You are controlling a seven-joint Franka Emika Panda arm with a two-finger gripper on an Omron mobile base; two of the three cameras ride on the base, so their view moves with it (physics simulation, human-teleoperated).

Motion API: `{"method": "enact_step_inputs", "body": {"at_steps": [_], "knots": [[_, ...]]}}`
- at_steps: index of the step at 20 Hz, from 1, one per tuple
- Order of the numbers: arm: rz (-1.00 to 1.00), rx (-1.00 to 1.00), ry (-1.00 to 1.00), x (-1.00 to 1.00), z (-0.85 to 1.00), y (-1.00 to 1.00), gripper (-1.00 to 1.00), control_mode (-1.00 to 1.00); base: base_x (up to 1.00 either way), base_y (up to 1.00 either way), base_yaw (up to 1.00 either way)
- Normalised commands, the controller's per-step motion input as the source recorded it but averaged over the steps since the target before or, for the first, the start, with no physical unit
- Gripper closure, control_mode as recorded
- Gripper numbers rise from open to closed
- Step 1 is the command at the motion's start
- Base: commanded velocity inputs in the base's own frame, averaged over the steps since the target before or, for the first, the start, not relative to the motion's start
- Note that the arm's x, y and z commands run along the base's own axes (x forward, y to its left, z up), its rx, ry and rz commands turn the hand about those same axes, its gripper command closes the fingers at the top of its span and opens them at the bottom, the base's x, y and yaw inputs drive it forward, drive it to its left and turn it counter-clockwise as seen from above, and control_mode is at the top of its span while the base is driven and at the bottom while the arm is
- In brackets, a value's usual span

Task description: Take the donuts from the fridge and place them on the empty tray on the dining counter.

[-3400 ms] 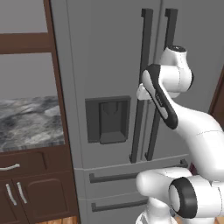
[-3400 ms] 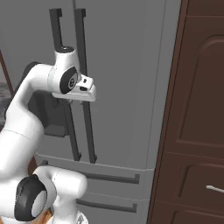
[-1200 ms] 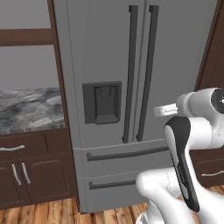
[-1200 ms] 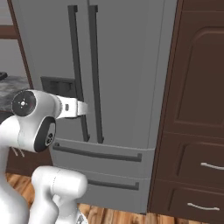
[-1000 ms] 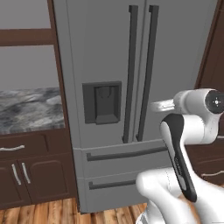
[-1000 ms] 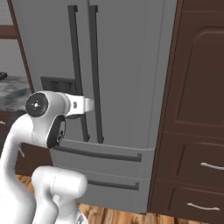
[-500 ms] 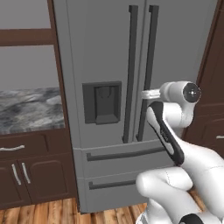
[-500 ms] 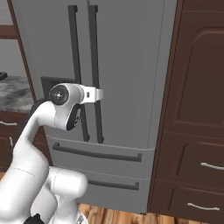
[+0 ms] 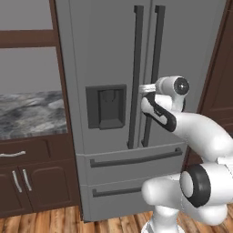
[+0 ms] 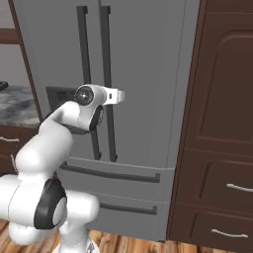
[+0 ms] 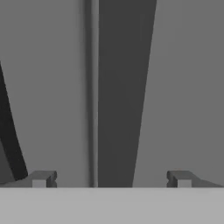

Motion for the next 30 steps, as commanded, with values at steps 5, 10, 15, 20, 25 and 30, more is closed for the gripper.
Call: {"method": "enact_step_inputs", "body": {"at_steps": [5, 10, 15, 20, 25, 30], "knots": [[0.00, 0.00, 0.00, 0.94, -0.01, -0.06, -1.00, -1.00, 0.00, 0.00, 0.00], [0.00, 0.00, -0.01, 0.97, -0.06, -0.12, -1.00, -1.00, 0.00, 0.00, 0.00], [0.00, 0.00, 0.17, -0.05, 0.05, -0.11, 1.00, -1.00, 0.00, 0.00, 0.00], [-0.02, 0.00, 0.21, -1.00, 0.02, -0.49, 1.00, -1.00, 0.00, 0.00, 0.00], [-0.06, 0.01, 0.02, -1.00, 0.00, -0.67, 1.00, -1.00, 0.00, 0.00, 0.00], [-0.01, 0.04, 0.00, -1.00, 0.00, -1.00, 1.00, -1.00, 0.00, 0.00, 0.00]]}}
